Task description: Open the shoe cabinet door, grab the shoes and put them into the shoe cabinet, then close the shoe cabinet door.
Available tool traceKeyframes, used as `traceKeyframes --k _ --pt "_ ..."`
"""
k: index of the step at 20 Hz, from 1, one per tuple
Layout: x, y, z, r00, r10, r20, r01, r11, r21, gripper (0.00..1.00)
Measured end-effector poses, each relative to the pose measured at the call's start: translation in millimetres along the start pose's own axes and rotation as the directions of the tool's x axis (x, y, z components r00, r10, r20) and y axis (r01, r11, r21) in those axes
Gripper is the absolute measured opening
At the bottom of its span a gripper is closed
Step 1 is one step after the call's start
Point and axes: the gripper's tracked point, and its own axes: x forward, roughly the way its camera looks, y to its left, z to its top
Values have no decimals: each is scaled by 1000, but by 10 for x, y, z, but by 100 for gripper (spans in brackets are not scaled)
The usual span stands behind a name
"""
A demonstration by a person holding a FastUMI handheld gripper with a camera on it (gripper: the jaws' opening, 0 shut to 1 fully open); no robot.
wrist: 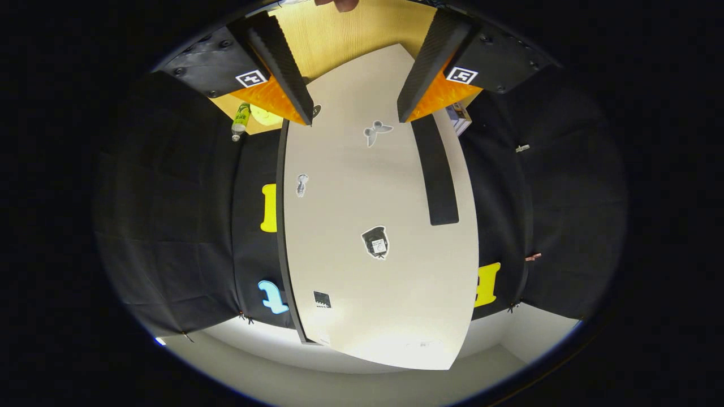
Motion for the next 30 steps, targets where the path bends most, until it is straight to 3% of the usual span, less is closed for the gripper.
traceKeyframes --k 30 --pt "1 -35 72 1000 -13 27 15 998 -68 98"
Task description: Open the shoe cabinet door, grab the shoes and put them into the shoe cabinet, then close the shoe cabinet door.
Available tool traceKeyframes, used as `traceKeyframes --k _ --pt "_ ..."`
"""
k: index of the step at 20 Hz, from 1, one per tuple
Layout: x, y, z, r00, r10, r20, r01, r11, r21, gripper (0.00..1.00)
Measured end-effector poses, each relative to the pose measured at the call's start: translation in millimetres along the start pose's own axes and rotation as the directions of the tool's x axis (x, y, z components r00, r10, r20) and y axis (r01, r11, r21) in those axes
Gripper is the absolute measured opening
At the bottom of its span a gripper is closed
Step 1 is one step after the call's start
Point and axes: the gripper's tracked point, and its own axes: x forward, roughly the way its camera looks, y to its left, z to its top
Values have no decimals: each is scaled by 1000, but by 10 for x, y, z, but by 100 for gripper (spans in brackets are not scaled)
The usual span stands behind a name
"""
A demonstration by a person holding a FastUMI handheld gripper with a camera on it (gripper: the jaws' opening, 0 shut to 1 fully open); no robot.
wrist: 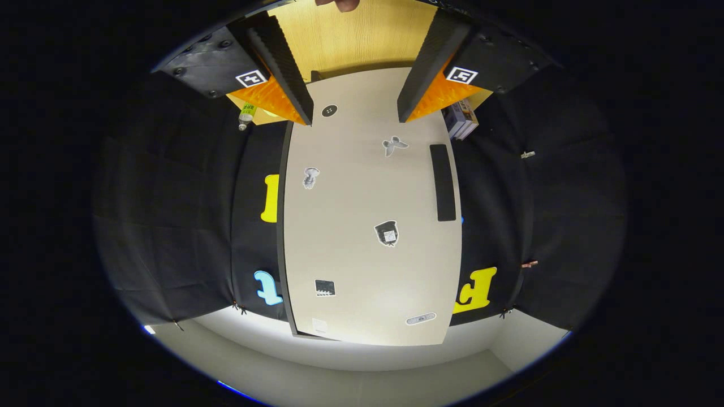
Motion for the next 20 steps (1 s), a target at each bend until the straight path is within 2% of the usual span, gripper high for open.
traceKeyframes --k 20 --pt "-96 -28 81 999 -23 34 24 1000 -9 98"
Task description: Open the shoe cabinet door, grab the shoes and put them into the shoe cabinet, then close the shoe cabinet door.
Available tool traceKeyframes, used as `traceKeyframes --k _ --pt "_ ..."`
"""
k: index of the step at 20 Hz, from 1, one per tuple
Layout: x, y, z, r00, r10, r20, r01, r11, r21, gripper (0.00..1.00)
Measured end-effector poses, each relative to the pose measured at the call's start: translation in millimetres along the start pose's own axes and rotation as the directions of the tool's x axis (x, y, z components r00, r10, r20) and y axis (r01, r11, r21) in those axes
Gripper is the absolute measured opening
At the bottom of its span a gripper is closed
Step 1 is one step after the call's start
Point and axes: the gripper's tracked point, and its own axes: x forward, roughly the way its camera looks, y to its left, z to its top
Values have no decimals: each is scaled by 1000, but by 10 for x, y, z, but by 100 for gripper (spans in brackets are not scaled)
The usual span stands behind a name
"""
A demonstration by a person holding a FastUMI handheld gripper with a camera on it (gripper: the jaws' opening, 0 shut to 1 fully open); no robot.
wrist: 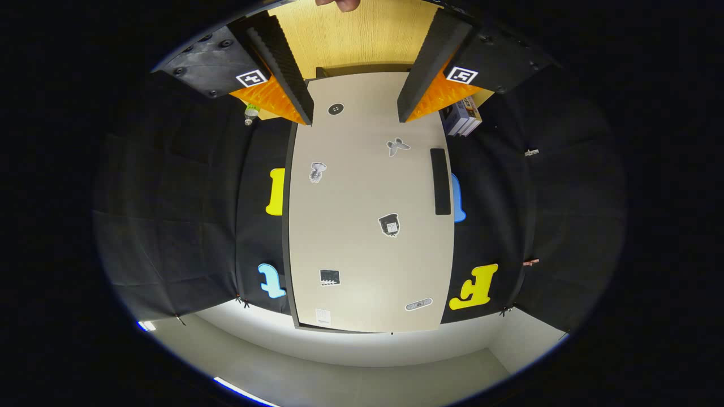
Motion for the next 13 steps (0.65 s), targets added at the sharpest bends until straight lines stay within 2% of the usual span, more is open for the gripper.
traceKeyframes --k 13 --pt "-35 -36 42 1000 -12 9 12 1000 1 98"
